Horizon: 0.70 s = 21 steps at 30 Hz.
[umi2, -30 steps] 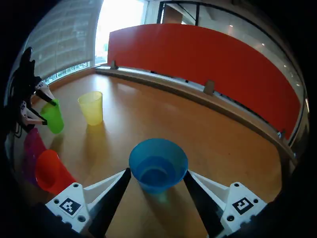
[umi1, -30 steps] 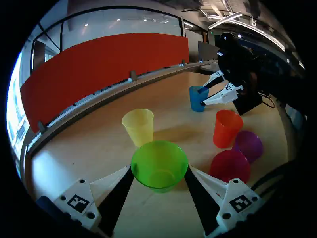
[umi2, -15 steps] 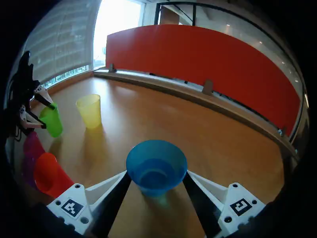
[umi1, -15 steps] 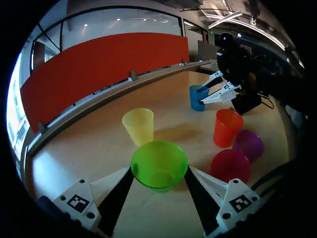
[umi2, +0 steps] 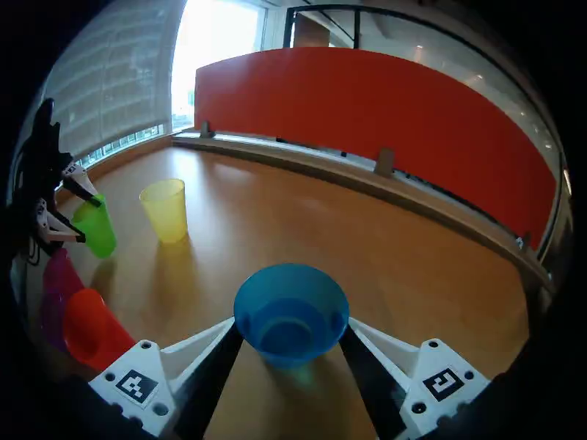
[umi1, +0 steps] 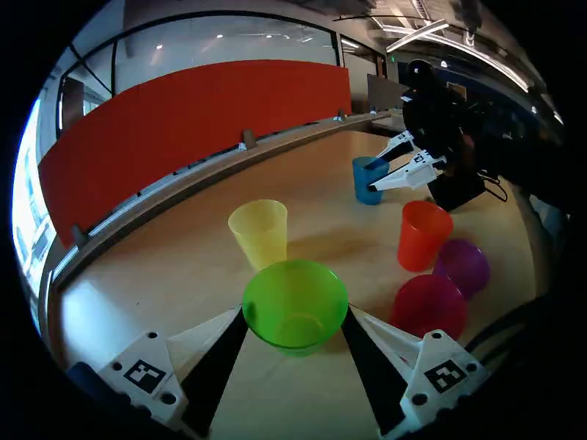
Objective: Pour water
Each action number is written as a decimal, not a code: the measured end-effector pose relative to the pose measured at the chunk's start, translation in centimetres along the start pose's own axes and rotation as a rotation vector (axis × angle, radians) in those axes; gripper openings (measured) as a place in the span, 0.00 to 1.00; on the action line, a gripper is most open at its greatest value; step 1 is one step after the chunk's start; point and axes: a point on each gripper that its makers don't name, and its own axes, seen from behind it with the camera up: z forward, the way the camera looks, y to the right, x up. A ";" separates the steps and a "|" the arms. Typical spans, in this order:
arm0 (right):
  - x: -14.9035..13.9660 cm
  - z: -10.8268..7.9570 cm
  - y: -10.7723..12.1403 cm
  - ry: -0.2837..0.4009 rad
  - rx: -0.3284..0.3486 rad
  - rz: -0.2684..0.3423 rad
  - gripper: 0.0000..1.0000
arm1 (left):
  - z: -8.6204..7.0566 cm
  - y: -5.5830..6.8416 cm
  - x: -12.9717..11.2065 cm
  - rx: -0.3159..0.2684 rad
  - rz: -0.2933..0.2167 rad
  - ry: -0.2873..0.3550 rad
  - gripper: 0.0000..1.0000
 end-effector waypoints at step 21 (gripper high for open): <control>3.1 -3.2 -1.1 0.130 0.006 0.023 0.89 | -0.9 -0.1 1.4 0.016 -0.008 0.033 0.86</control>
